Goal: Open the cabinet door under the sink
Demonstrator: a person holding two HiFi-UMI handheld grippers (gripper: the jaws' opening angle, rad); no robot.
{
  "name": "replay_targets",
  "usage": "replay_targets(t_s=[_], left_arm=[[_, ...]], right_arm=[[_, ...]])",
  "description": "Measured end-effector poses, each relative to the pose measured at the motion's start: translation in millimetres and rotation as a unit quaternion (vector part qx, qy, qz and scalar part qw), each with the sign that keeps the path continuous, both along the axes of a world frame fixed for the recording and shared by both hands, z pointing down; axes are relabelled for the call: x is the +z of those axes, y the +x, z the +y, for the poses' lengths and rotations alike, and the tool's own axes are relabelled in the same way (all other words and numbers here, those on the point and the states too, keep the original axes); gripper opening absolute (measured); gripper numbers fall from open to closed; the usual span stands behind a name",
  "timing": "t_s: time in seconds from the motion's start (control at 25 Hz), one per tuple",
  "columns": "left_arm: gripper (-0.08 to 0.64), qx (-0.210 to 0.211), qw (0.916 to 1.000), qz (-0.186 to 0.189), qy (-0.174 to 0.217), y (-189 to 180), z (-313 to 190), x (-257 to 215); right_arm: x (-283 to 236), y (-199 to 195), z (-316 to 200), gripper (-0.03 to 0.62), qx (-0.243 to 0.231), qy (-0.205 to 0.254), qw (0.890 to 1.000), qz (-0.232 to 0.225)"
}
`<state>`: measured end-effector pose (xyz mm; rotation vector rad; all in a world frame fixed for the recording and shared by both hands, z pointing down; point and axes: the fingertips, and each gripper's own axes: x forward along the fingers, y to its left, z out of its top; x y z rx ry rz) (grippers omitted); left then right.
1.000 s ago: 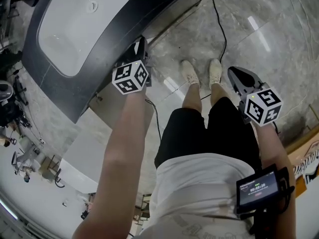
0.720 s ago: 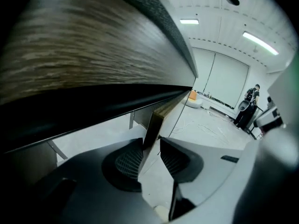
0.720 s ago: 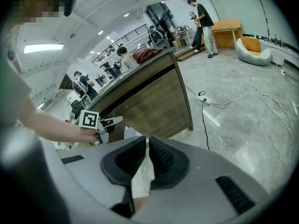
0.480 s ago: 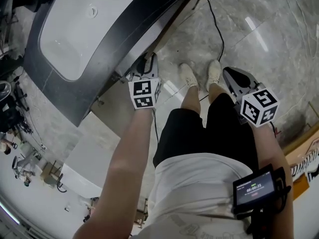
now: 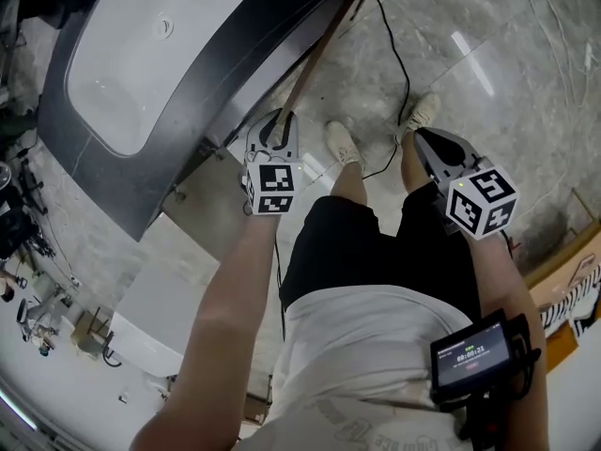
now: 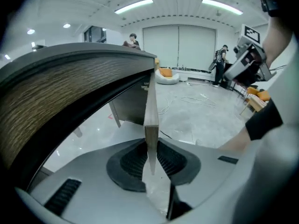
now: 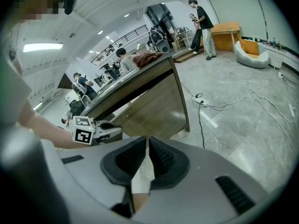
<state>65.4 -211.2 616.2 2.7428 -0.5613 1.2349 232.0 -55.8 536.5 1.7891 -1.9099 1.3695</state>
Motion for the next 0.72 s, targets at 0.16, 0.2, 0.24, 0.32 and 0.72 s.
replay_targets(t_s=[0.16,0.2,0.24,0.32,0.72], left_arm=[[0.071,0.012,0.9995,0.001,-0.029,14.8,32.0,2.5],[0.069,-0.004,0.9994,-0.002,-0.034,14.4,34.0,3.4],[0.069,-0.019,0.9991,-0.006,-0.036,13.2,33.7,3.5],[0.069,-0.037,0.9985,-0.012,-0.037,13.1,33.0,2.7],[0.066,-0.088,0.9936,-0.032,-0.063,30.5,72.6,7.1]], right_arm=[[1.4,15.0,6.3,0.031,-0.001,-0.005,1.000,0.001],[0.5,19.0,7.1,0.031,-0.001,-0.004,1.000,0.001],[-1.2,23.0,7.0,0.031,-0.003,-0.002,1.000,0.000],[-4.0,33.3,6.4,0.031,-0.008,0.003,1.000,-0.001],[1.0,86.8,37.7,0.031,-0.050,0.002,0.999,-0.012]])
